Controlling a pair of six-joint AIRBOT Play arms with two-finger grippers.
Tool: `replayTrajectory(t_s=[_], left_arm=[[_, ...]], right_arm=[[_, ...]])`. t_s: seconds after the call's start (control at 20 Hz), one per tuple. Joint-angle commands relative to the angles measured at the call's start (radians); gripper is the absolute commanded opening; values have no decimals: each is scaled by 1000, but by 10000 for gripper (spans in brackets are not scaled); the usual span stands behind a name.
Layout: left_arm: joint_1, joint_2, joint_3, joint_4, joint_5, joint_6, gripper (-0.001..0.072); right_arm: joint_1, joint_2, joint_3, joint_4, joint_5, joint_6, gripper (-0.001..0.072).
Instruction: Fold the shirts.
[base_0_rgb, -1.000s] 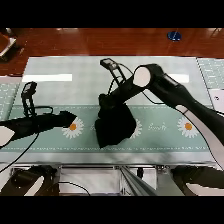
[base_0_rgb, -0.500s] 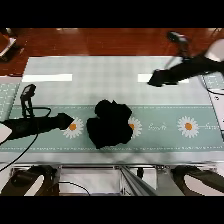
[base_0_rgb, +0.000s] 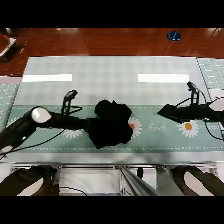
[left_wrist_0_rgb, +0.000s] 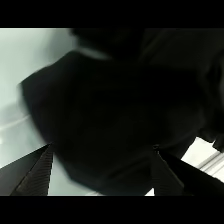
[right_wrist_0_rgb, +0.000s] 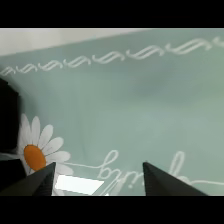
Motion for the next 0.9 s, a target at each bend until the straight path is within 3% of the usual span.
replayTrajectory(t_s=[0.0, 0.1, 0.15, 0.2, 0.25, 0.5, 0.85], left_arm=[[-64, -213, 130, -18, -102, 66, 698], [-67, -315, 214, -14, -255, 102, 689], [-65, -356, 251, -10, -314, 103, 529], [-65, -383, 280, -1, -349, 103, 189], [-65, -400, 304, 0, -365, 106, 22], [-65, -402, 359, -1, -364, 106, 21], [-63, -402, 366, -1, -354, 106, 21]], right_arm=[[69, -46, -48, 100, -49, -20, 615], [130, -98, -31, 106, -50, -27, 615], [166, -125, -11, 102, -51, -27, 615], [200, -156, 17, 106, -60, -27, 615], [228, -188, 50, 113, -71, -27, 615], [333, -412, 273, 144, -70, -27, 615], [396, -626, 470, 136, 54, -28, 611]])
